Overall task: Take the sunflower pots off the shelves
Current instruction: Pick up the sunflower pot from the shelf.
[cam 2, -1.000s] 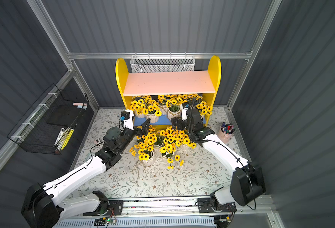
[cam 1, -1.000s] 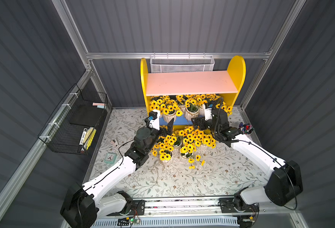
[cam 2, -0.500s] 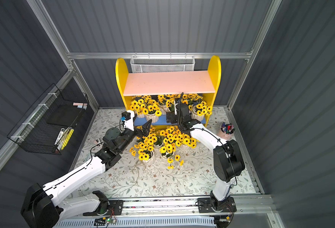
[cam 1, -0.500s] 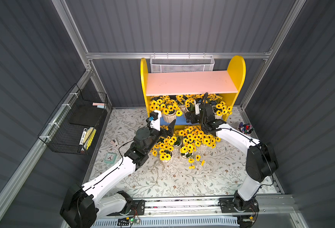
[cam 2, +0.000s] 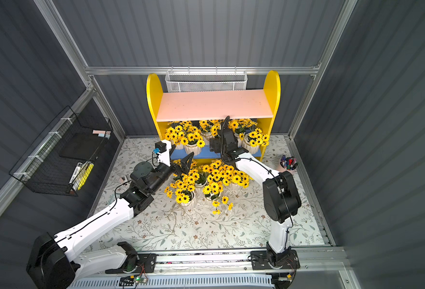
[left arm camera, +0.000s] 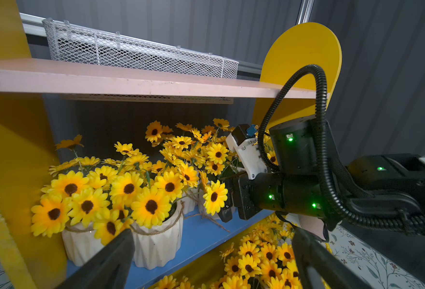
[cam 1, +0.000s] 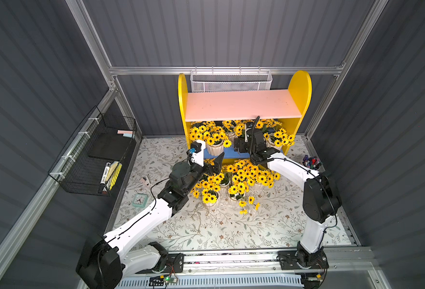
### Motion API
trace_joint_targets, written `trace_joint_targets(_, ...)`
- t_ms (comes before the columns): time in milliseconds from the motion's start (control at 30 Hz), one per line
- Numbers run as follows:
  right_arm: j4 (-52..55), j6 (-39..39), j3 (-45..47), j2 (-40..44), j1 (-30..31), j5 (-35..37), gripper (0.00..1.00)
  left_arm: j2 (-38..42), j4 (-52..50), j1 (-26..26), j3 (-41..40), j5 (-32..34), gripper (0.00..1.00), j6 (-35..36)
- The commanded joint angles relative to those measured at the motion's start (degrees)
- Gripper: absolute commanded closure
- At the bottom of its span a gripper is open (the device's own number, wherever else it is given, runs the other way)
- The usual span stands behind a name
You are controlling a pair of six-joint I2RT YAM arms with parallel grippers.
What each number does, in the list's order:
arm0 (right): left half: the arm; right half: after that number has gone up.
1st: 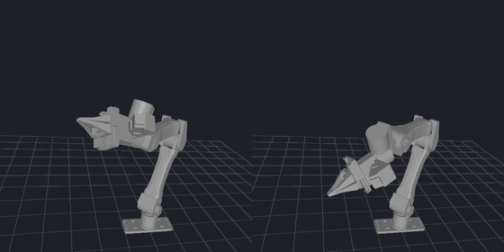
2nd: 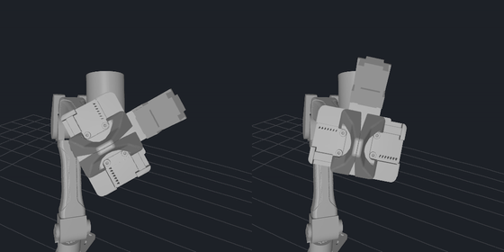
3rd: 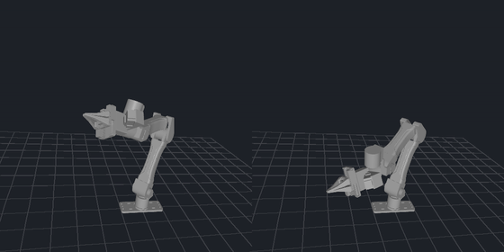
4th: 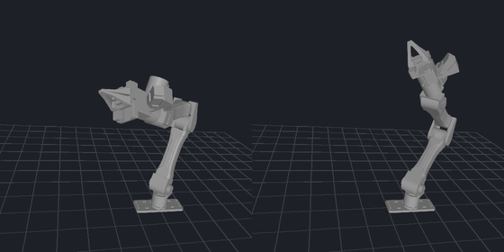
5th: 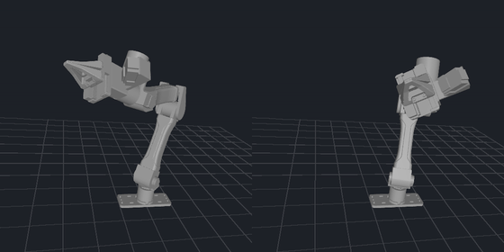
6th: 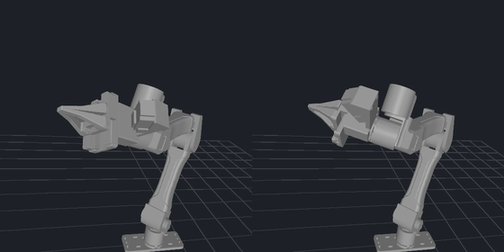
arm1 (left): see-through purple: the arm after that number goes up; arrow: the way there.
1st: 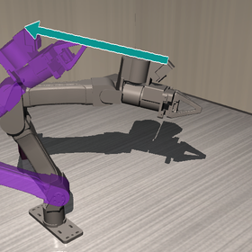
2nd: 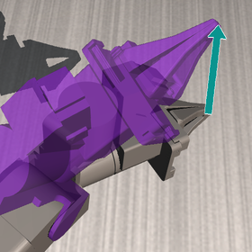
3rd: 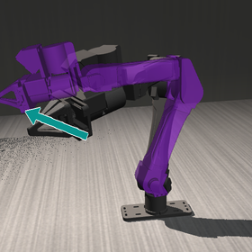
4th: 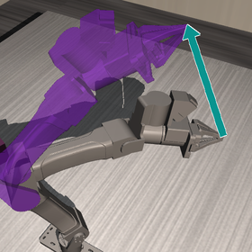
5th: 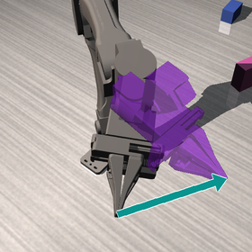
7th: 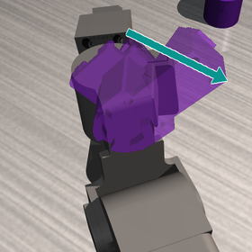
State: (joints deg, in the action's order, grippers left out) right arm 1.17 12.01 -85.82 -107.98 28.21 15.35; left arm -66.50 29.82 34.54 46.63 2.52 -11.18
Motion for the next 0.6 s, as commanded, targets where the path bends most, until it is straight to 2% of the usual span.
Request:
trace_joint_targets(0, 1.79, 1.37, -2.63, -1.26, 0.52, 1.50, 0.01, 1.52, 0.85, -0.09, -0.01, -1.21, 0.00, -0.77)
trace_joint_targets(233, 1.06, 0.85, -2.14, -1.96, 0.96, 5.20, 0.02, 1.93, 0.94, -0.09, -0.13, -1.64, 0.01, -0.66)
trace_joint_targets(467, -0.86, 0.18, 0.78, -0.57, 1.10, 4.98, 0.18, 2.24, 1.20, -0.10, -0.25, -2.06, 0.01, -0.49)
trace_joint_targets(567, -1.00, -0.46, 0.91, -0.29, 1.14, 4.63, 0.21, 2.25, 1.21, -0.09, -0.33, -2.13, 0.00, -0.52)
